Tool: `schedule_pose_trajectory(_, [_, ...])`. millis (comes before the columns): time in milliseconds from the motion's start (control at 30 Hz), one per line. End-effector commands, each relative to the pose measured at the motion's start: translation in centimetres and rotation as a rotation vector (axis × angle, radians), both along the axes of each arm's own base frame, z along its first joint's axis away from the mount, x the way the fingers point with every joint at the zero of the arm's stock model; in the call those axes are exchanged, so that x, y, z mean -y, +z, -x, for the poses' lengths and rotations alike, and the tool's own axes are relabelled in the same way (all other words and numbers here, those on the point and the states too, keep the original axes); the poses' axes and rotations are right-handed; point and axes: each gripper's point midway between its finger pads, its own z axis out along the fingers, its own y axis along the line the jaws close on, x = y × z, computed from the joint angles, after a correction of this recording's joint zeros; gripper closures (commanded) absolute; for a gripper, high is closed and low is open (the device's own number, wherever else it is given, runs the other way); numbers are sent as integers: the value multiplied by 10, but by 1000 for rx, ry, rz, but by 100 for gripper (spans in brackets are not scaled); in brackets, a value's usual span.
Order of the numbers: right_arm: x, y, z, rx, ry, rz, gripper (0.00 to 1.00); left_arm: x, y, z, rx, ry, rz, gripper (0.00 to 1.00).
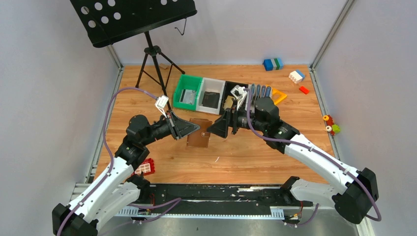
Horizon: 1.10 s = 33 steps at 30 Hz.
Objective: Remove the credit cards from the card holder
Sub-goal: Pick up the card holder from the storage box, then open the card holder at the center of the board.
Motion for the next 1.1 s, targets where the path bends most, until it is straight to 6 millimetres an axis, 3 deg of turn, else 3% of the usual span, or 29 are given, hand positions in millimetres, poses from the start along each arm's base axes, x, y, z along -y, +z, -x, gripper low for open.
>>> schedule_pose_trajectory(0, [-3, 0, -23, 1, -157, 33, 16, -15, 8, -22, 27, 163, -47, 100])
schedule_pose_trajectory(167, [-22, -17, -28, 7, -297, 117, 11, -29, -7, -36, -17, 294, -130, 100])
schedule_pose_trajectory(400, [-51, -34, -32, 36, -383, 238, 11, -30, -13, -37, -27, 304, -155, 100])
schedule_pose_trajectory(567, [-39, -49, -47, -9, -529, 292, 22, -28, -11, -33, -29, 282, -152, 100])
schedule_pose_trajectory(667, [-40, -55, -47, -3, -516, 305, 28, -29, -10, -32, -31, 284, -144, 100])
schedule_pose_trajectory(867, [-47, -67, -40, -21, -460, 332, 28, -28, -8, -33, -34, 288, -130, 100])
schedule_pose_trajectory(1067, [-62, -66, -27, -25, -358, 283, 28, -26, -13, -35, -47, 285, -122, 100])
